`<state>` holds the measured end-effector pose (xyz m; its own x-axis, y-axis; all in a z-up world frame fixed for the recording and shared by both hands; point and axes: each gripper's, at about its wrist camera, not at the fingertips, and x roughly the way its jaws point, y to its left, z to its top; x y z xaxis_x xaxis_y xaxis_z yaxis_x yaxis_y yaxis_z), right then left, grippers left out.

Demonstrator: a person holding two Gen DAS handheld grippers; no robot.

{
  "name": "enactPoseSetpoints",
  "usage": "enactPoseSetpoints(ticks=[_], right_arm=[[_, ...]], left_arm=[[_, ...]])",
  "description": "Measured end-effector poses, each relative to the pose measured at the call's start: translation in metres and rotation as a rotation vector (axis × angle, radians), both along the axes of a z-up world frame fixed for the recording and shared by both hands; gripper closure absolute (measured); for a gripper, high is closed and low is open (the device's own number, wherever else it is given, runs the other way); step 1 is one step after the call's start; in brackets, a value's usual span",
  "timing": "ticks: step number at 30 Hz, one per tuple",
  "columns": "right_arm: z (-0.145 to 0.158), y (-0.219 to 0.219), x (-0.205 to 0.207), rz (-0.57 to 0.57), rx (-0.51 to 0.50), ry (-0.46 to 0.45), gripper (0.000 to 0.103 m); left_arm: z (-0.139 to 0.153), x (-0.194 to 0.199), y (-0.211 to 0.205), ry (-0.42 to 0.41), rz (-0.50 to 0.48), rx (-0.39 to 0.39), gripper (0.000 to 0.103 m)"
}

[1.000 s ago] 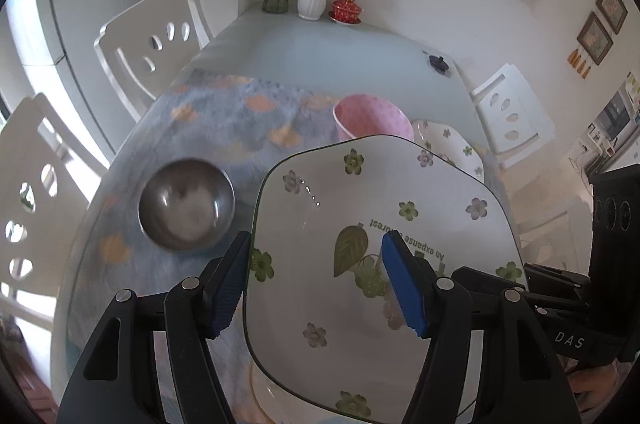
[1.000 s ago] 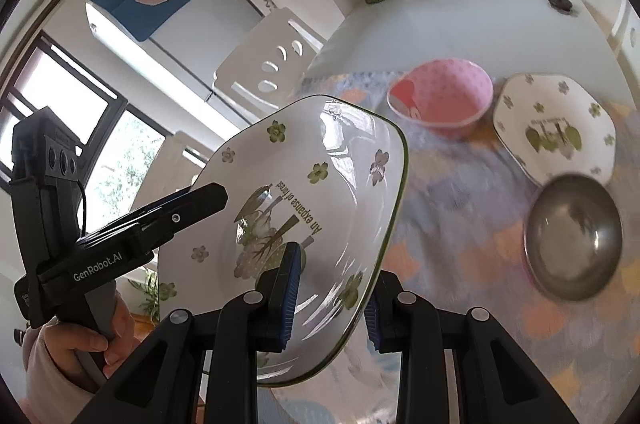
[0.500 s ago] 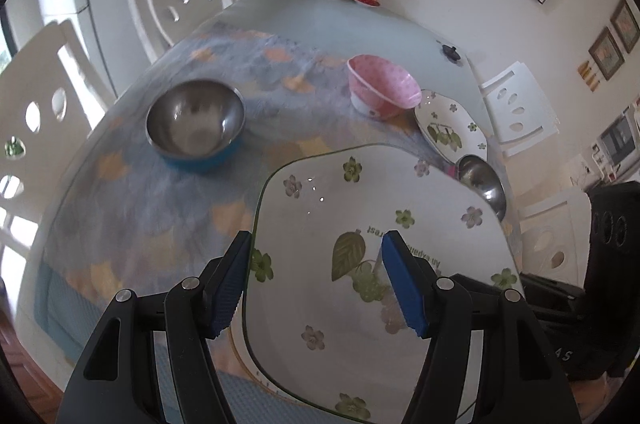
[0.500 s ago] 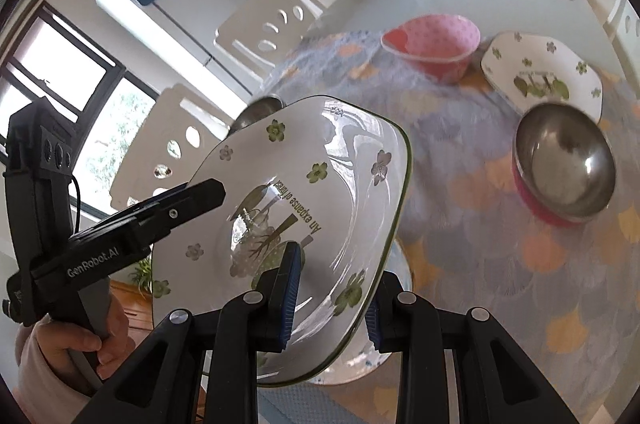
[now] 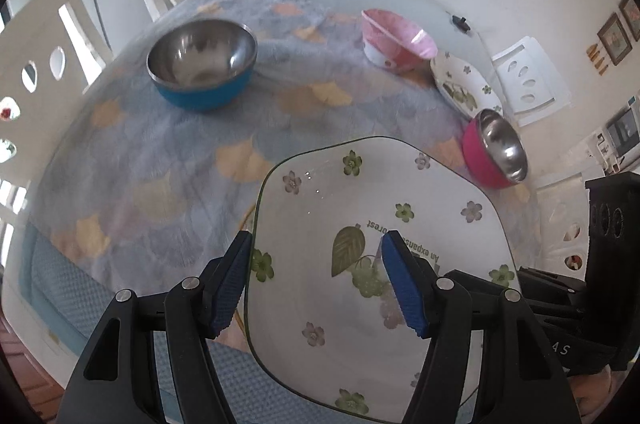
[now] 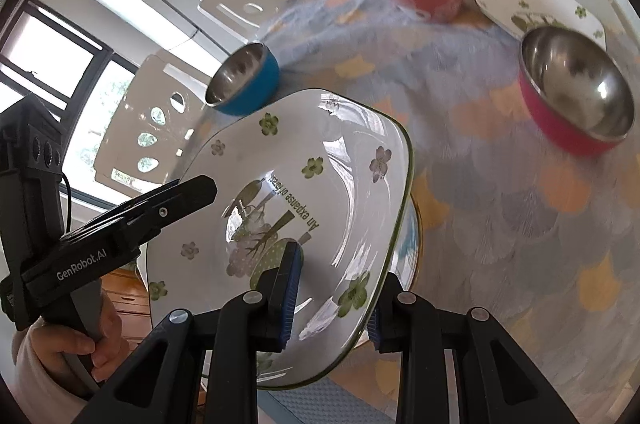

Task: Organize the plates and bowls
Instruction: 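Lower the white hexagonal plate onto the blue-leaf plate with the left tool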

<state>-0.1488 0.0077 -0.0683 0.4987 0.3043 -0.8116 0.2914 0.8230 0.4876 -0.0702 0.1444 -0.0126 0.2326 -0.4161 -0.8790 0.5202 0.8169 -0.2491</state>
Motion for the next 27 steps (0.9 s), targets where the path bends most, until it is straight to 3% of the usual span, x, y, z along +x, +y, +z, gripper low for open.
enactPoseSetpoints(ticks=[9, 27], right_arm=[[-0.023, 0.007, 0.001, 0.015, 0.005, 0.056, 0.074], [-0.039, 0.012, 0.014, 0.006, 0.003, 0.103, 0.074]], left_arm=[[-0.026, -0.003, 0.003, 0.043, 0.011, 0.036, 0.040], [-0.041, 0.006, 0.005, 0.084, -0.004, 0.073, 0.041]])
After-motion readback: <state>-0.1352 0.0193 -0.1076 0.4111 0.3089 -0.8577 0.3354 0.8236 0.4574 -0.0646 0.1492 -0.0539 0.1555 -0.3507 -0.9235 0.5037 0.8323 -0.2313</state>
